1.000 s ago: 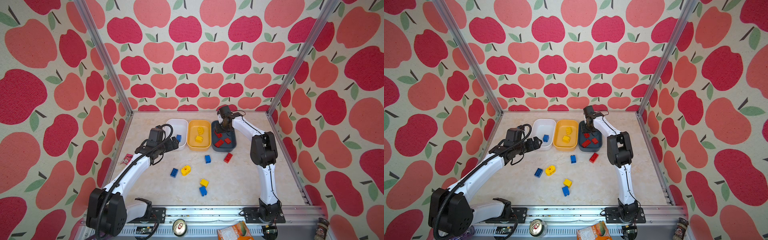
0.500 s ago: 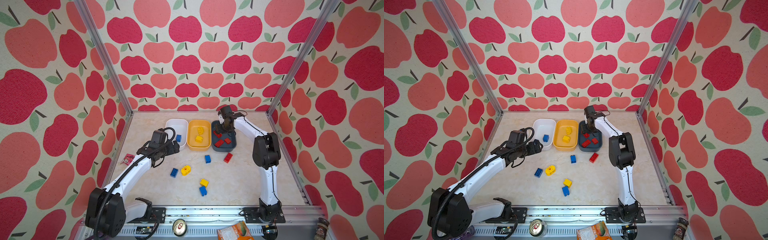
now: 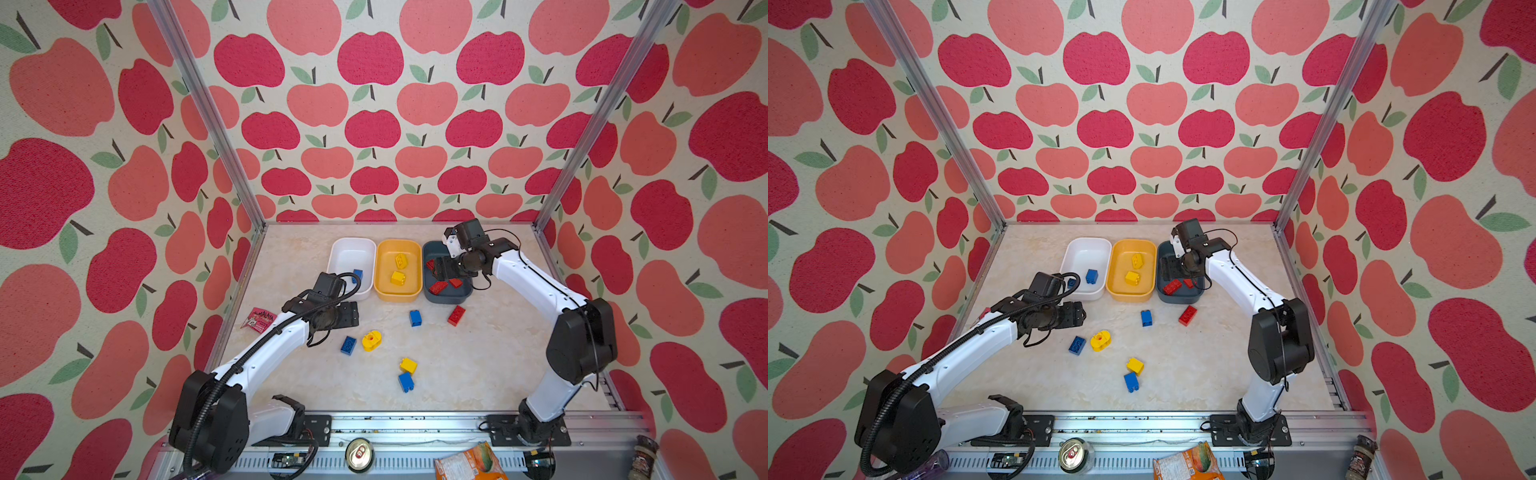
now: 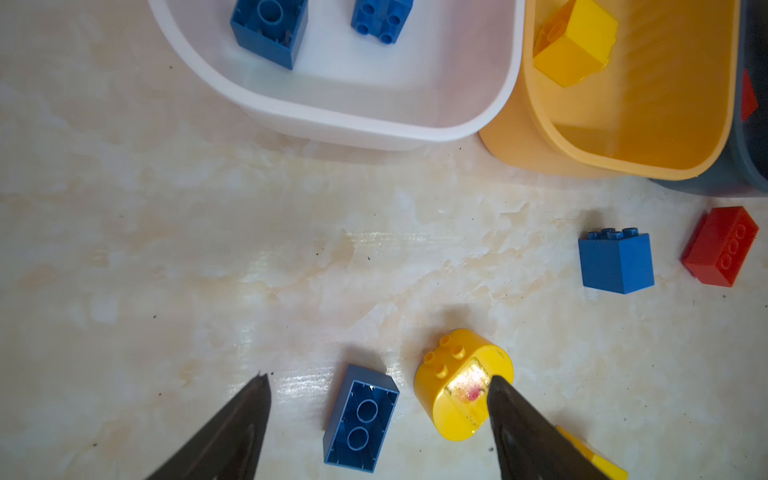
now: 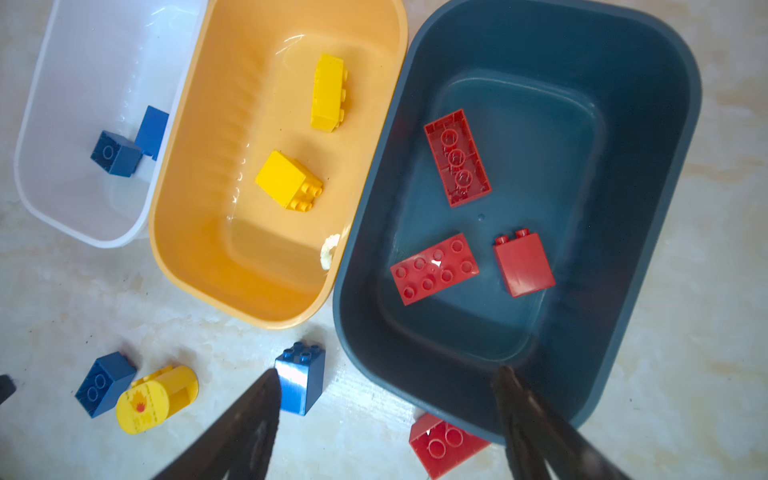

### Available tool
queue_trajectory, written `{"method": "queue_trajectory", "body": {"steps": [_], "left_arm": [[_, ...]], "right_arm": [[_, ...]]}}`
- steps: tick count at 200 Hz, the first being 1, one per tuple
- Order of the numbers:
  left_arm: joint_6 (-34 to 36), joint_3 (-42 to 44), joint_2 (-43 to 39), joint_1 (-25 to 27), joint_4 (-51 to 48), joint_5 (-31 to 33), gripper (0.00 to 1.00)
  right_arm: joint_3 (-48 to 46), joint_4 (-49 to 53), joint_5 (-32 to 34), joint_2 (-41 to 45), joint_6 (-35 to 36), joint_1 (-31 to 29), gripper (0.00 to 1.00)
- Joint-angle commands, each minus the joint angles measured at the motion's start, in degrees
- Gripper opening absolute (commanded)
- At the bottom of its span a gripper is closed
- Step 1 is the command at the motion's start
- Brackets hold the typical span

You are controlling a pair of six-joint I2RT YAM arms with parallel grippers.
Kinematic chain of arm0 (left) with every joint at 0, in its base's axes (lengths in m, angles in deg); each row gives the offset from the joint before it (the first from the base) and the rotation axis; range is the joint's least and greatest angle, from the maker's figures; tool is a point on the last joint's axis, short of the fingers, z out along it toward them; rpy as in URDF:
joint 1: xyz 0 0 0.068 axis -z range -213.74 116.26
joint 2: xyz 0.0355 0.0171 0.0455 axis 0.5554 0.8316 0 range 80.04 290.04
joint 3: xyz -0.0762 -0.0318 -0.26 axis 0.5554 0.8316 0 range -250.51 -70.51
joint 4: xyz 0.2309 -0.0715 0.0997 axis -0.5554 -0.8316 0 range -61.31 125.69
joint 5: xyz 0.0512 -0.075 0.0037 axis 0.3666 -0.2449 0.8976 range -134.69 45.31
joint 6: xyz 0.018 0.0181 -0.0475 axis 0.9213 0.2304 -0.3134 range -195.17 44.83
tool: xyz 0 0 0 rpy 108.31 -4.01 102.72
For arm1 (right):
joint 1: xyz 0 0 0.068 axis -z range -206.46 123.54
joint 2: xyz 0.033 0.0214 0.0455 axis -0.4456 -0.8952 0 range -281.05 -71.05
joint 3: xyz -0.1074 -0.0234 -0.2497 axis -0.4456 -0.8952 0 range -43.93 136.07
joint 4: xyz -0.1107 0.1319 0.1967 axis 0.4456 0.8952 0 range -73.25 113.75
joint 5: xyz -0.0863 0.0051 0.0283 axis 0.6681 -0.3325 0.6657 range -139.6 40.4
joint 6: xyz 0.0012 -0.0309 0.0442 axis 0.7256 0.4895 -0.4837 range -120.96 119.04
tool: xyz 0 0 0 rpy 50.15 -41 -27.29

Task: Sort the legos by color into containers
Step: 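Open the right gripper and lift it out of the teal container, then lower the left gripper over the dark blue brick while the right gripper withdraws, then grasp the dark blue two-stud brick with the left gripper and lift it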

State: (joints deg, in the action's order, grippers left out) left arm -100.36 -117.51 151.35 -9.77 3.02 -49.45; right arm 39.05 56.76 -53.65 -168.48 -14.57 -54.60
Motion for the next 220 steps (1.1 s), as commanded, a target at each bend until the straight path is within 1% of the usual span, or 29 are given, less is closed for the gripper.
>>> {"method": "queue_trajectory", "body": {"steps": [1,38,96,182,220], "left_arm": [[0.5,1.3,1.6,1.0,-4.2,1.1,0.79],[0.6,1.8,3.7,3.0,-5.2,1.2,0.70],[0.8,2.0,7.4,4.5,-5.1,0.6,0.63],[1.0,1.9,12.0,6.5,-5.0,1.0,0.61],[0.6,2.0,13.5,6.7,-4.2,1.0,0.56]], "right_arm": [[-4.4,1.6,-2.1,3.9,-1.4,-0.1,0.84],[-9.5,3.0,-3.6,9.9,-2.4,-0.2,0.84],[-15.5,3.9,-5.0,16.2,-4.1,-0.2,0.85],[-16.8,4.1,-4.8,18.1,-4.7,-0.2,0.86],[-16.9,4.1,-4.7,18.1,-4.7,0.0,0.86]]}}
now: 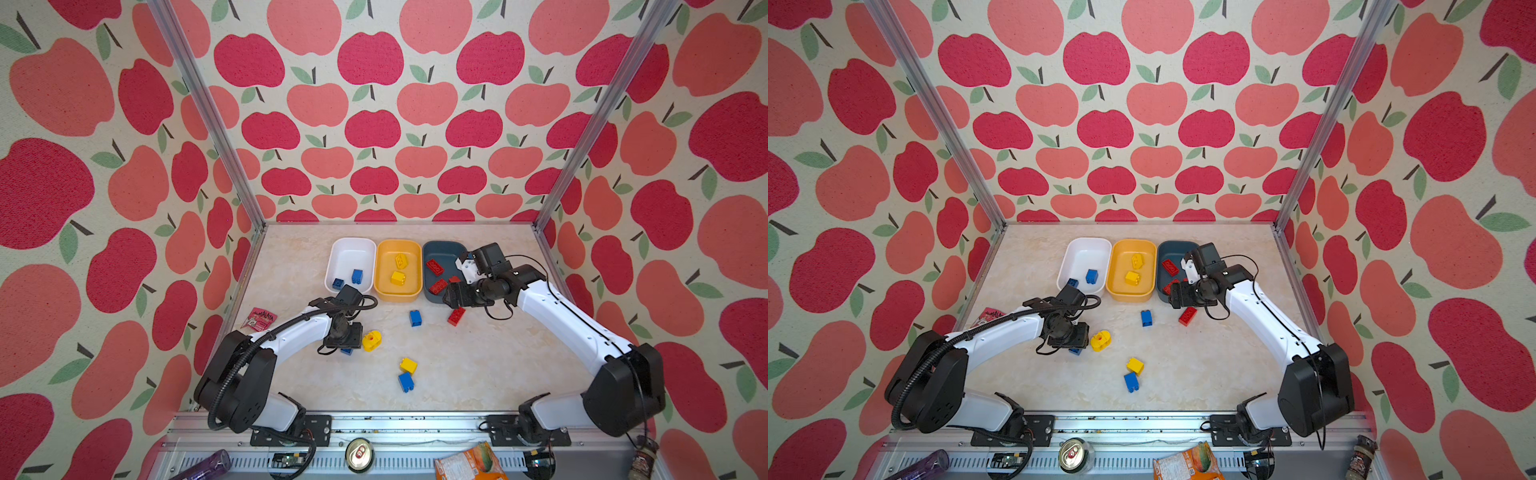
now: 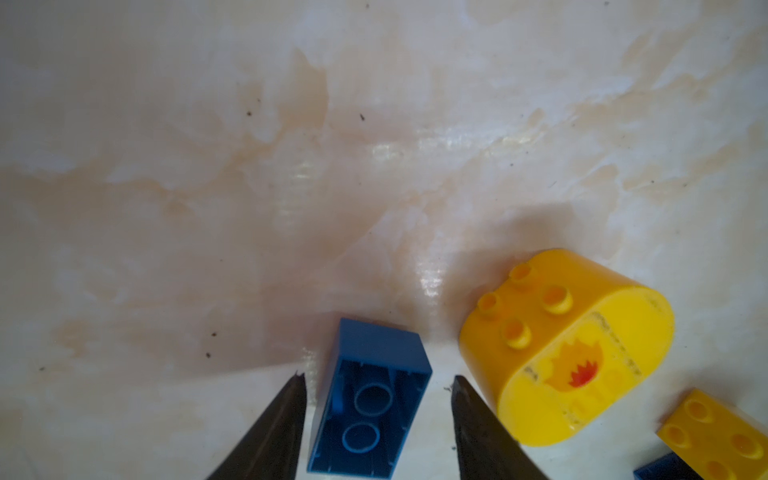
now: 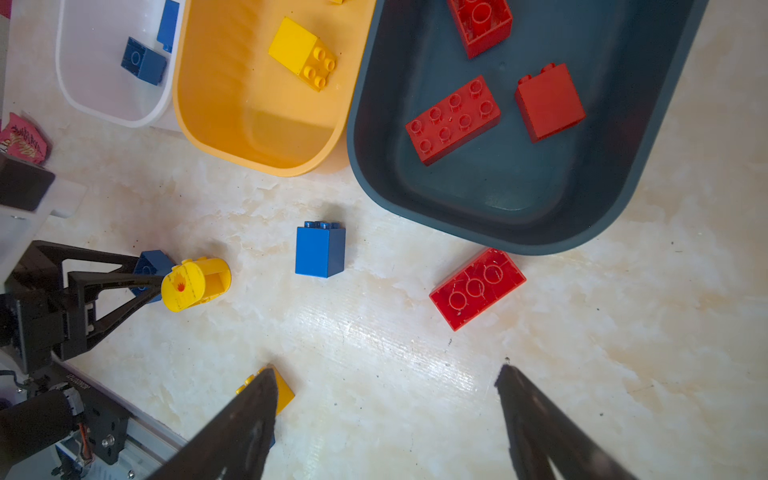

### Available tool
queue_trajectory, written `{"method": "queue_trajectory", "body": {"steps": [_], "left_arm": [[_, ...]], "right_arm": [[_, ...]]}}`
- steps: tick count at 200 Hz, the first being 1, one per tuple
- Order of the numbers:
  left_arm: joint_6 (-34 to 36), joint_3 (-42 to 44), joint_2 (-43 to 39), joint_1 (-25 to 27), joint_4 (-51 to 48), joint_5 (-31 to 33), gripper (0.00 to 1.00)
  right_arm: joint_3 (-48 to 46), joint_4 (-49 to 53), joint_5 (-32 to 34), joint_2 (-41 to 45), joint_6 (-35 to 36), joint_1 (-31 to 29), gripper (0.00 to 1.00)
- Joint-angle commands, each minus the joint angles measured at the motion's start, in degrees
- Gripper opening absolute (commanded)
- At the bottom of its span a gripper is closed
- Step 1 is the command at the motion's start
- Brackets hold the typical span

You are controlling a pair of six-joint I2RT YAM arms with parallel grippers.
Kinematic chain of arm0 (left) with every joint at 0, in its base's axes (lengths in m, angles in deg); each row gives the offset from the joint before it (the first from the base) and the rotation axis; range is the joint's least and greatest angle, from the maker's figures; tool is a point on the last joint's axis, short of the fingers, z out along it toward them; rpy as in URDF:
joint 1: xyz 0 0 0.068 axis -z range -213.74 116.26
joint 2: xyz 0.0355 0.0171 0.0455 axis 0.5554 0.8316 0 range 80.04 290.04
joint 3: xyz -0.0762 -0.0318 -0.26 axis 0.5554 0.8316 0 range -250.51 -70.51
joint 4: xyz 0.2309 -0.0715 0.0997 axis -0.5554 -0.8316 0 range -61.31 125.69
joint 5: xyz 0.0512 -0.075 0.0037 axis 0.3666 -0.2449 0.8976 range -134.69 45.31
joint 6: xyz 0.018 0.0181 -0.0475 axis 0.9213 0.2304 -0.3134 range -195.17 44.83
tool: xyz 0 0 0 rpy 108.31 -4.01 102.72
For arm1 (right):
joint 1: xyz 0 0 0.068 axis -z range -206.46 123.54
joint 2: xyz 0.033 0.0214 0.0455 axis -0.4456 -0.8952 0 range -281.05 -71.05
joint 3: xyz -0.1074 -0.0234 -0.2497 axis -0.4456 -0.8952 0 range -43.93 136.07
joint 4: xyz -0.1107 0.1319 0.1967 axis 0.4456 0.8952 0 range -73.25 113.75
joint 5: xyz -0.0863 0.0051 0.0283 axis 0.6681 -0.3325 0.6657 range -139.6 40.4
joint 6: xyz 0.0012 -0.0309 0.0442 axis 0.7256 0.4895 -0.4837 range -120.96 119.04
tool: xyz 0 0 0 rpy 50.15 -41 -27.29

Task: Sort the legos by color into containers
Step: 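Grasp the dark blue two-stud brick with the left gripper and lift it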

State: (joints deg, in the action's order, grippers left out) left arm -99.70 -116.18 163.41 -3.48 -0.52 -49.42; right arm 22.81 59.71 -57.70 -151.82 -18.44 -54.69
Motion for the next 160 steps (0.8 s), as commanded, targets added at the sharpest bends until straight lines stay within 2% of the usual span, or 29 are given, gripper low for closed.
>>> {"method": "queue_trajectory", "body": {"steps": [1,101,160], "left_arm": [[-0.1,0.7,1.5,0.4,-0.6,1.0,0.55],[-1.1,0.7,2.2,0.6,-0.7,1.8,0.32],[-2.4,-0.9,-3.6,0.2,-1.9,4.6,0.26]], "right_arm": [[-0.7,1.1,-0.7,1.5,-0.8,0.0,0.86],[-3.3,0.5,-2.2,3.6,-1.7,1.2,0.86],[-5.4,-0.8,-4.0,4.9,-2.9,1.5,0.86]]}}
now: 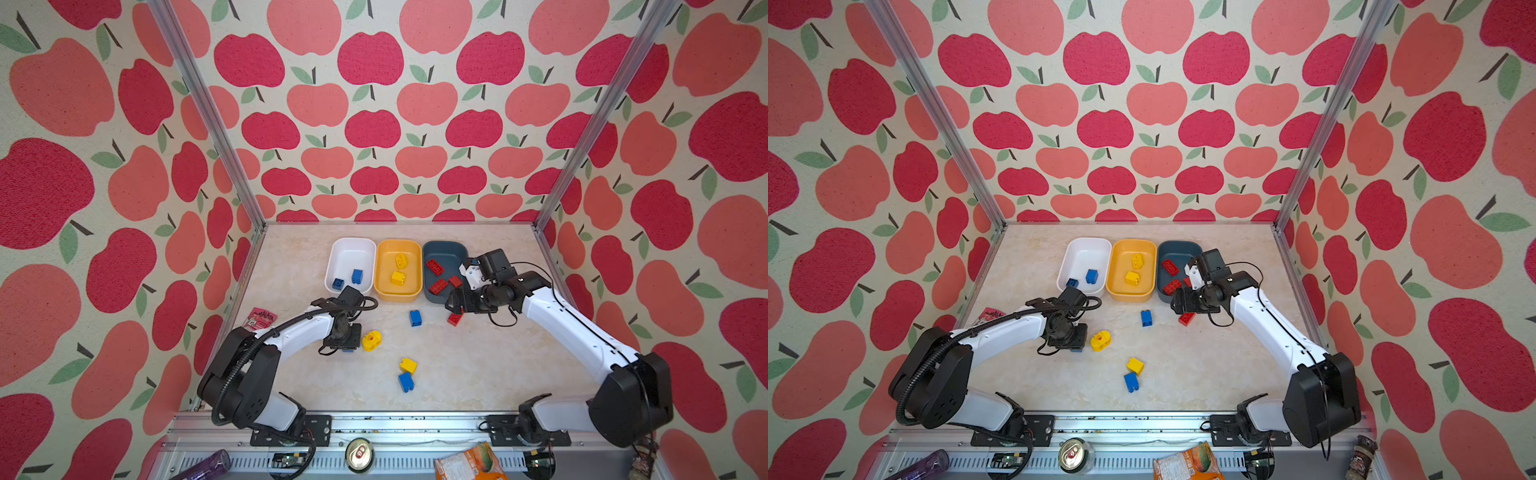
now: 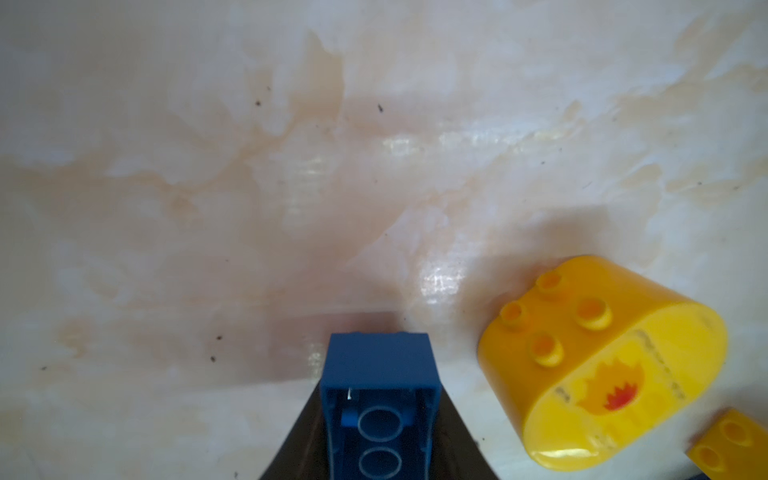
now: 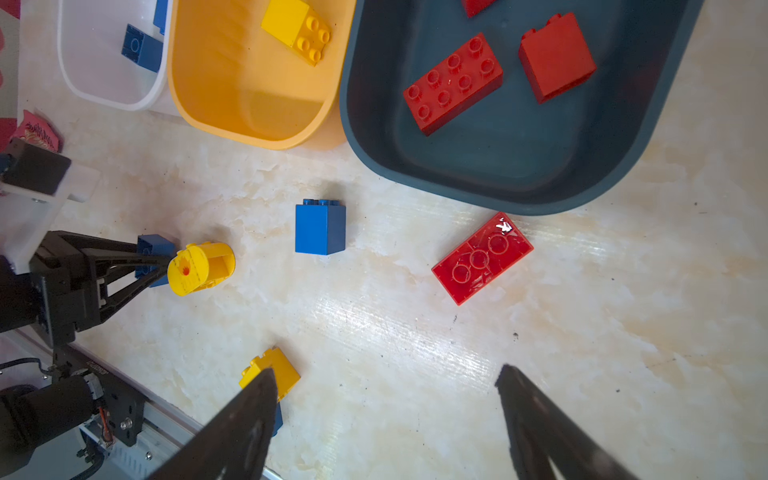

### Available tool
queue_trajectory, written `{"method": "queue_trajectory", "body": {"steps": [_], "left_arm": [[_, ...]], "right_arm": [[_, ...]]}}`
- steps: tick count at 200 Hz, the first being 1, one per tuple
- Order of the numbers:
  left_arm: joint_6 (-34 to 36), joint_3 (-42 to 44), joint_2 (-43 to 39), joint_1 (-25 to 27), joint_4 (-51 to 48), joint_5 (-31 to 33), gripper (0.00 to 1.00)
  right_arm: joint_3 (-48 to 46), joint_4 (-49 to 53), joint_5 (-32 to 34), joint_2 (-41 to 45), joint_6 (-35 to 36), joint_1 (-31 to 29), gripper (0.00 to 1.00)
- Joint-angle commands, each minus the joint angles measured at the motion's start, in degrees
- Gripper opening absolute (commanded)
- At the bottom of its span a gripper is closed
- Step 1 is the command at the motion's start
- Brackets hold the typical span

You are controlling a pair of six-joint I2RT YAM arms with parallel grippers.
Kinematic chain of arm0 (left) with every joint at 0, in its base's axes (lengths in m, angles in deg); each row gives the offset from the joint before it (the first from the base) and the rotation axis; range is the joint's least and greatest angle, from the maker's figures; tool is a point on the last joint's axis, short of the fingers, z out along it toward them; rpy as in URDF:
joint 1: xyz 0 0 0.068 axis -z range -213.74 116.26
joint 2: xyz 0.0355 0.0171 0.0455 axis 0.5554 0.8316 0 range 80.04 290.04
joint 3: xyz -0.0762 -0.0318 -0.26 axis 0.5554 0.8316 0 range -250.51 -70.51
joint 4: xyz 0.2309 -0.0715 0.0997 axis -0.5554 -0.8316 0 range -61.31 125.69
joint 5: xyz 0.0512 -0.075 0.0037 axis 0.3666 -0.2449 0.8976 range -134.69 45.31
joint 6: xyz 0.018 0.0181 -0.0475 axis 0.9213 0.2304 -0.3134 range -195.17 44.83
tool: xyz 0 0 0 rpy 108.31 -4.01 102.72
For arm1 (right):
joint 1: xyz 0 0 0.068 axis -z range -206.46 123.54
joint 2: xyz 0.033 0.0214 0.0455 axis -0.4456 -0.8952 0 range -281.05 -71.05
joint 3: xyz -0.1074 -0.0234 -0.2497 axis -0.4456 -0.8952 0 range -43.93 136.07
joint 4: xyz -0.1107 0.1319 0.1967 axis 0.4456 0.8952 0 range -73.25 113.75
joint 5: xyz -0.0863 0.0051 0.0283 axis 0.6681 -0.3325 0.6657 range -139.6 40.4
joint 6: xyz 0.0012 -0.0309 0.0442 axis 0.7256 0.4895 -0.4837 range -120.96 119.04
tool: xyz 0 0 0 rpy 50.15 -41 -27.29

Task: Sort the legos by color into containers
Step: 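Grasp the dark blue two-stud brick with the left gripper and lift it, then carry the dark blue brick into the white container and open the left gripper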

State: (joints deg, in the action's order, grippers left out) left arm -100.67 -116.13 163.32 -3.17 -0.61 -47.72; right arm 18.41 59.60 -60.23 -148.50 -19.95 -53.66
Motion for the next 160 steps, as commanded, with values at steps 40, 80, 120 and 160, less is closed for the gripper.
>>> {"method": "queue_trajectory", "body": {"steps": [40,80,120,160], "left_arm": [[-0.4,-5.9,-8.3,-1.5,-1.6,6.4,0.25],[3.8,-13.9,-5.8,-6.7,2.0,5.8,0.25],[9.4,-26.0,3.3,-9.7,3.8,5.4,0.25],[13.4,-35.3,13.7,-12.4,4.8,5.4,0.25]], "right_arm": [[-1.4,-0.9,-2.0,2.6,-1.7,0.5,0.86],[-2.2,-1.5,-2.6,3.7,-2.5,0.5,0.86],[-3.1,-2.0,-3.1,5.0,-3.1,0.6,0.86],[-3.7,-2.4,-3.3,6.3,-3.8,0.4,0.86]]}}
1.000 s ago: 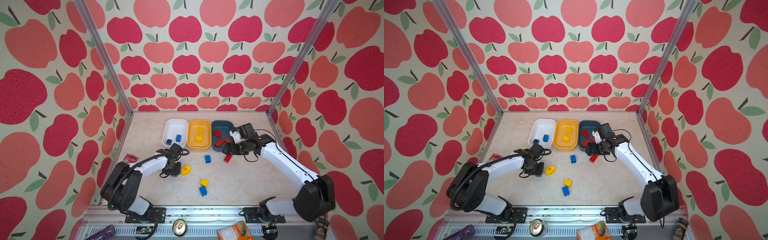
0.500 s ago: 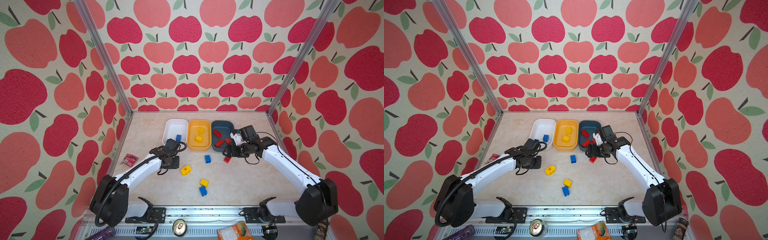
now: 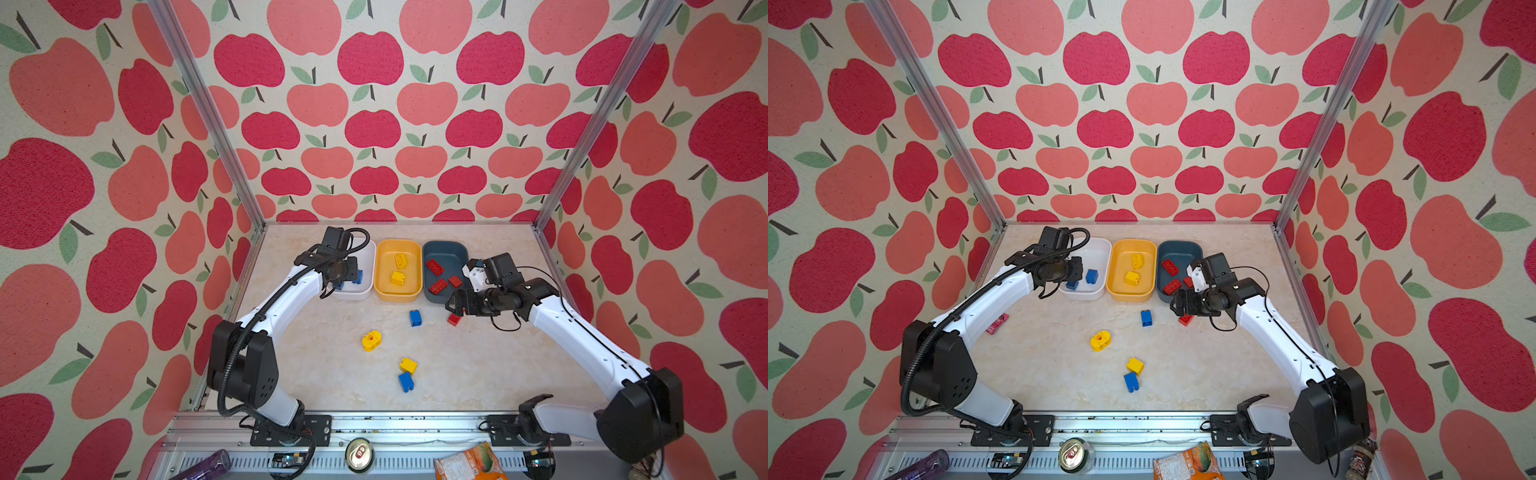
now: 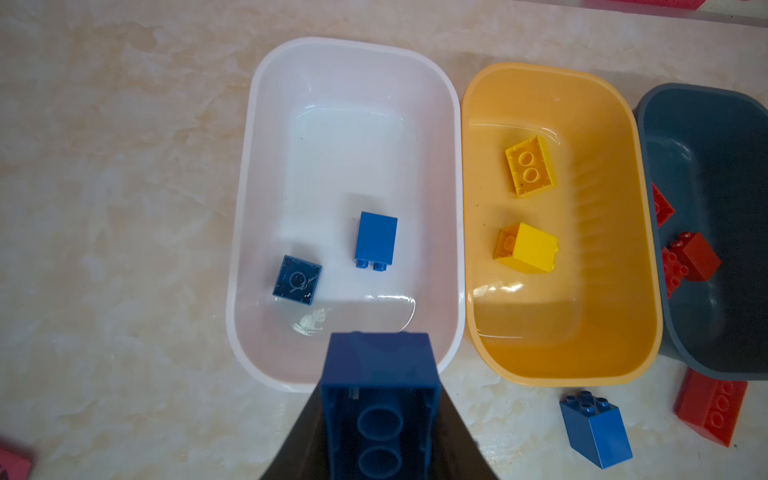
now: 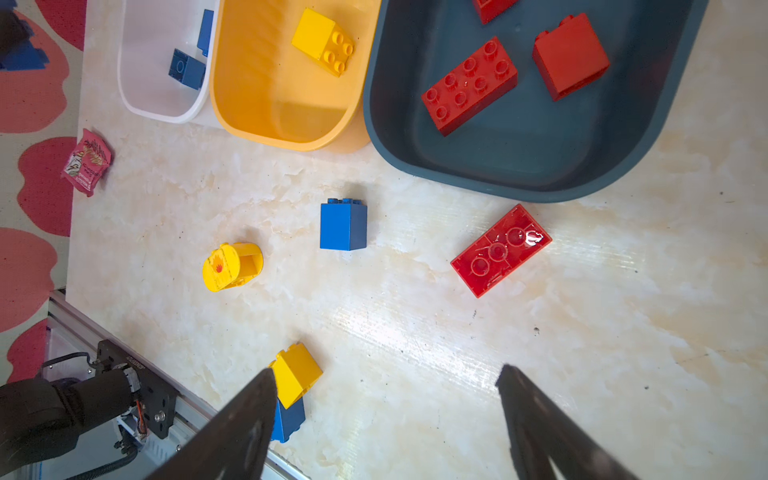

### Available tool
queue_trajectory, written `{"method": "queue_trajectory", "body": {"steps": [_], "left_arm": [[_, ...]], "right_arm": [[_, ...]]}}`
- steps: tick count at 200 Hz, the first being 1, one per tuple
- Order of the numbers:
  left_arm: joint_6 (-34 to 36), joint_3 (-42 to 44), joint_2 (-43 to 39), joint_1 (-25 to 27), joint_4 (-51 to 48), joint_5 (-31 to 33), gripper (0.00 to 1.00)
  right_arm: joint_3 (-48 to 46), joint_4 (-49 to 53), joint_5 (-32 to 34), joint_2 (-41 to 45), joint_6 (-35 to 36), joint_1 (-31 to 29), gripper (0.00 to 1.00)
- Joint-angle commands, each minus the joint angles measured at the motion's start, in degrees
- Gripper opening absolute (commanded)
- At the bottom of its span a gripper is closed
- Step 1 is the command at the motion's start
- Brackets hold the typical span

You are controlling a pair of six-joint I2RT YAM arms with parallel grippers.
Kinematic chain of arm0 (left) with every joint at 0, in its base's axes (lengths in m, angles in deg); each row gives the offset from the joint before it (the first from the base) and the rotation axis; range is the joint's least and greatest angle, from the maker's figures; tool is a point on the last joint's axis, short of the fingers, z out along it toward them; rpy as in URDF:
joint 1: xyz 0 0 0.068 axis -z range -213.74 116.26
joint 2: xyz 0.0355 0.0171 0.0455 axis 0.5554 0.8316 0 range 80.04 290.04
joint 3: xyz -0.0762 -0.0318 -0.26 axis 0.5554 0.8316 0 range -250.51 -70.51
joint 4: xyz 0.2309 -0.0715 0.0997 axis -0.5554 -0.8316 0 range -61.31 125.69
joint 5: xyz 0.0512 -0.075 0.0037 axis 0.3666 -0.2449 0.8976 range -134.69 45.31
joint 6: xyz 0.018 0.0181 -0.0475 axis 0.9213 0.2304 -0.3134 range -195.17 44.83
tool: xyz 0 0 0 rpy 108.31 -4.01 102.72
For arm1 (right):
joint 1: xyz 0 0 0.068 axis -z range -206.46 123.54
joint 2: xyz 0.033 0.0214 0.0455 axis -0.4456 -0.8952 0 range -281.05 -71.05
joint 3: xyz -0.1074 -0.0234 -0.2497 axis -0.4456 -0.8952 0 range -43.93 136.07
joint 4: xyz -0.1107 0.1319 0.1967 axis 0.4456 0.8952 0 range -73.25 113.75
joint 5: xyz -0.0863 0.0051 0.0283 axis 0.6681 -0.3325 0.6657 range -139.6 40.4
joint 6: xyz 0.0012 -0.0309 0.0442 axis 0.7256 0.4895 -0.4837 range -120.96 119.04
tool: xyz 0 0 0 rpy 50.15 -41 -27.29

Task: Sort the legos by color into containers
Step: 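Carry the dark blue brick into the white container and open the left gripper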

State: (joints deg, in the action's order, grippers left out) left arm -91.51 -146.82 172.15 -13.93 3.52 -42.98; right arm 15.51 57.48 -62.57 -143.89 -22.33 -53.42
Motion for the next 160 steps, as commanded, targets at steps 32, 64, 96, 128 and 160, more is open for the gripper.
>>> {"method": "queue_trajectory", "body": {"steps": [32,64,96,128,160], "left_arm": [[6.1,-10.4,13.0,-3.4,0.8,0.9,0.25],[8.2,-15.1,19.2,-4.0,0.4,1.7,0.26],[8.8,-18.5,24.4,-5.1,-1.5,1.3,0.27],[9.1,-19.9,26.9,-5.9,-1.8,1.3,0.32],[8.6,-19.7,27.0,-5.9,-1.3,1.2,0.48]], "right_arm": [[-0.8,-0.3,-1.1,2.0,-1.6,0.2,0.86],[-0.8,-0.2,-1.4,2.2,-1.7,0.1,0.86],[-0.7,-0.1,-1.5,2.3,-1.8,-0.1,0.86],[-0.9,0.1,-1.3,2.2,-2.0,-0.5,0.86],[-1.1,-0.1,-1.0,1.9,-2.2,-0.6,0.86]]}}
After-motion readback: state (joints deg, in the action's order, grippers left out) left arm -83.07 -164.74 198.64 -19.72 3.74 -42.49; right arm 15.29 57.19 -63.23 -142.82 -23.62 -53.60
